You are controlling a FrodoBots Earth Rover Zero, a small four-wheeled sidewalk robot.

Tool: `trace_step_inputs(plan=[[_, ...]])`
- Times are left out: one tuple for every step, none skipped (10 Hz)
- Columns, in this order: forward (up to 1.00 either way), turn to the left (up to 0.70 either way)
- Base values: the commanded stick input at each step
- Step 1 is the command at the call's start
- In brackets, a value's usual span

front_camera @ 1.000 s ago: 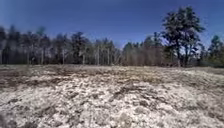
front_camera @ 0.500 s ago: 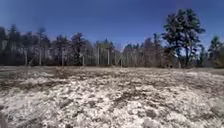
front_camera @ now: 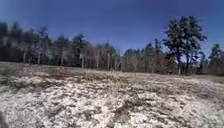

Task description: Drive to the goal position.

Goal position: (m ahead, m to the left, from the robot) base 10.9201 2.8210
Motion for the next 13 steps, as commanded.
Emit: trace_step_inputs(plan=[[0.70,0.33],[0.70,0.21],[0.70,0.00],[0.70,0.00],[0.70,0.00],[0.70,0.00],[0.70,0.00],[0.70,0.00],[0.70,0.00],[0.70,0.00],[0.70,0.00],[0.70,0.00],[0.70,0.00]])
